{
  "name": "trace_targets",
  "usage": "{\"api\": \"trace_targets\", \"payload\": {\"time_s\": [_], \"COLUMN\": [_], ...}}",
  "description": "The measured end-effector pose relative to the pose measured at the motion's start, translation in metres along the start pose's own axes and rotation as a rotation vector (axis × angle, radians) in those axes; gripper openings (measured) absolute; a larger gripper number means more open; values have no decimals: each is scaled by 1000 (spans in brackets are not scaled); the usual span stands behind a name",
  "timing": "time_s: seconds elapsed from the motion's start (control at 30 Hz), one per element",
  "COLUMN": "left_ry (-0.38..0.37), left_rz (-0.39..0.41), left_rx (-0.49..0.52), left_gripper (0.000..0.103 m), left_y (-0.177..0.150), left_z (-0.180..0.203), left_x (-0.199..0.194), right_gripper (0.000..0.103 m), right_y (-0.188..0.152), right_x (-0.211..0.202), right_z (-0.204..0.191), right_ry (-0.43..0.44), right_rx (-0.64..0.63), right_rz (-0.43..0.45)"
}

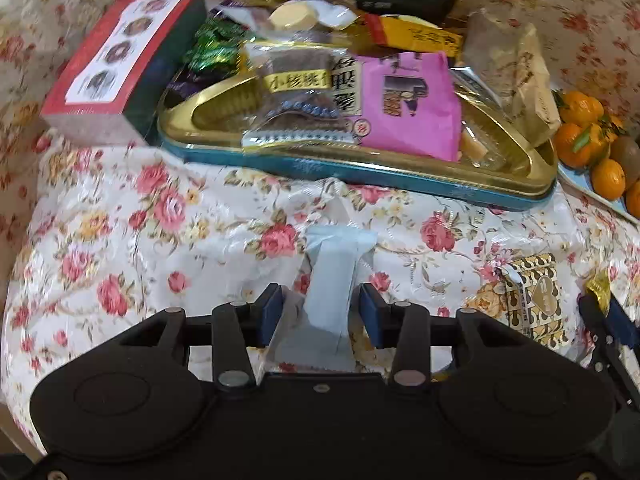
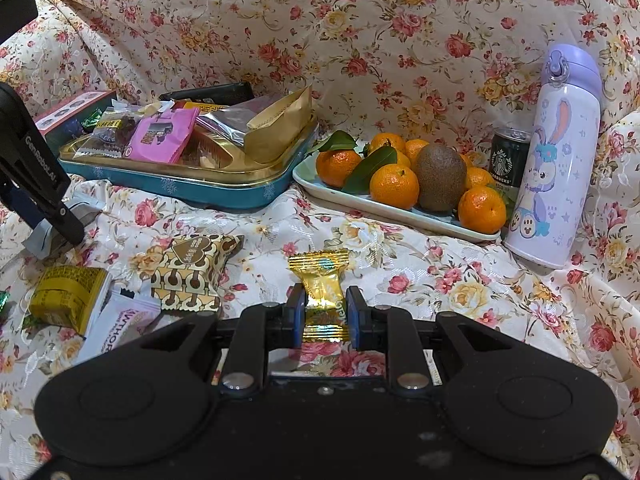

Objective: Organize snacks
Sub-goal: 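Close left tool on the white bar packet while right tool holds gold candy, then lift the white bar packet with left tool while right tool lifts gold candy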

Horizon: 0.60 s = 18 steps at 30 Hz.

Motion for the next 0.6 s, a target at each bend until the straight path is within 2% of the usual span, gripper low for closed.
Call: {"api": "trace_targets", "payload": {"time_s": [0.17,0.23,0.43,0.6], "left_ry": [-16,-14,12,5], "left_rz": [41,57,141,195], "left_rx": [27,33,145,149], "left_gripper": [49,44,44,44], "left_y": [-1,-2,-10,-18], "left_z": [0,-4,2,2], "left_x": [2,3,3,-1], "right_gripper": [23,23,23,23], "right_y": [0,0,0,0], "right_x": [0,0,0,0], "right_z": [0,0,0,0], "right_ry": [0,0,1,0], "right_rx": [-1,-1,1,2], "right_rz": [0,0,0,0]}}
Point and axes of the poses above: each gripper's, at about its wrist camera, not at the fingertips, and x roughly the way its jaws point, z to its right, y to its top, the point moved 7 cm from there along x, roughly the way its jaws point, and after that the axes turned 4 degrees about x, right-handed, at the moved point
